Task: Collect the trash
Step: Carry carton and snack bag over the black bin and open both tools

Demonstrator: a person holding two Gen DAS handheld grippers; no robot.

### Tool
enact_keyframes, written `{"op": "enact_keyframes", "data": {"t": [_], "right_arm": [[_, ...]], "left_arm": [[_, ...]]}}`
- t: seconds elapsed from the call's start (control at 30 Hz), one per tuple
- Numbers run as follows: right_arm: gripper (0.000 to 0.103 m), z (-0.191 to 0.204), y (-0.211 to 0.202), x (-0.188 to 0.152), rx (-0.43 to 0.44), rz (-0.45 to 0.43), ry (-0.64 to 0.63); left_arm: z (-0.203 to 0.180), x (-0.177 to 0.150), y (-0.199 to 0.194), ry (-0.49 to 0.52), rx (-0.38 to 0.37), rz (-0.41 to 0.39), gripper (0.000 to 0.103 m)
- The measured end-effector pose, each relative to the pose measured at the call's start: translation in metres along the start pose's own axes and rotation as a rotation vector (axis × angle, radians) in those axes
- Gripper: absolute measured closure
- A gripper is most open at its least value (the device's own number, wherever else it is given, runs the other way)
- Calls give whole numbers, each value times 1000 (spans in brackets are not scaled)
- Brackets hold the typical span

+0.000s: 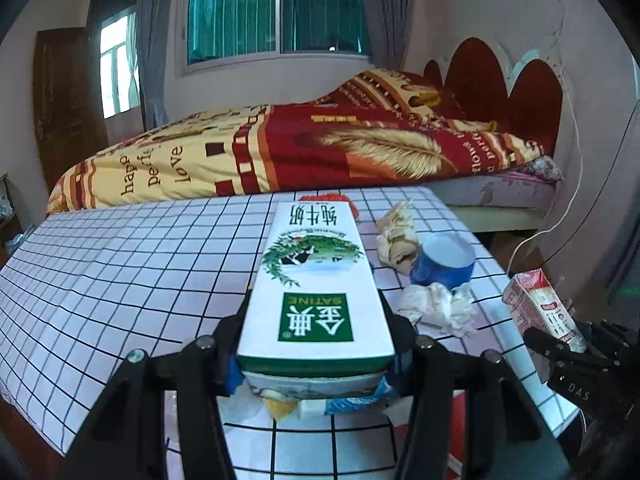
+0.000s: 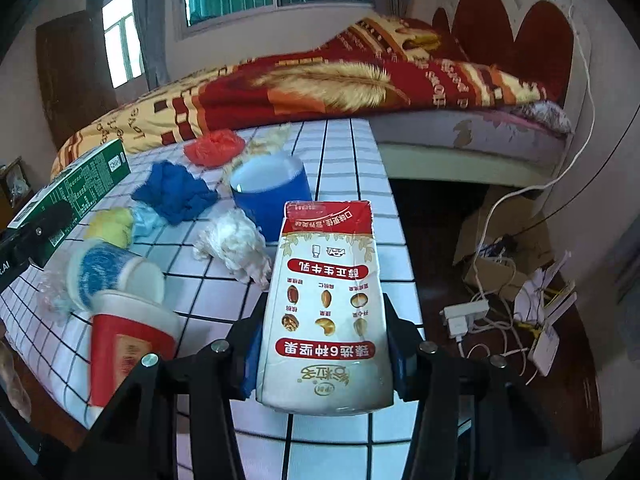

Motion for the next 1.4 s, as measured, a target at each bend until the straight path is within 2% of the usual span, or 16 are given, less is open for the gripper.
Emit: {"op": "enact_keyframes", "data": {"t": [0.17, 0.4, 0.6, 0.83, 1.07, 1.23, 1.4], "right_arm": [[51, -9, -40, 3, -10, -50, 14], [51, -39, -96, -12, -46, -90, 42], [51, -77, -133, -36, -110, -98, 65], [51, -132, -165, -83, -189, -77, 107], [51, -187, -171, -135, -240, 1, 141], [51, -216, -157, -172, -248, 68, 127], [51, -240, -141, -207, -234, 121, 118]], "left_arm": [[-15, 6, -26, 15, -51, -23, 48], [-60, -3, -60, 70, -141, -38, 48], [-100, -23, -78, 112, -230, -18, 48], [-157, -49, -91, 180, -355, 19, 48], [-224, -92, -96, 252, -500, 94, 48], [-265, -134, -91, 263, -609, 194, 48], [-289, -174, -74, 309, -622, 281, 48]]}}
Point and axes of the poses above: each gripper's, at about its wrist camera, not at the fingertips, and y roughly the way its jaws point, z to its left, x to its top, the point moved 7 cm from there along y, roughly the way its jaws point, and after that the axes turned 3 degrees about -z, right-handed, at the moved point
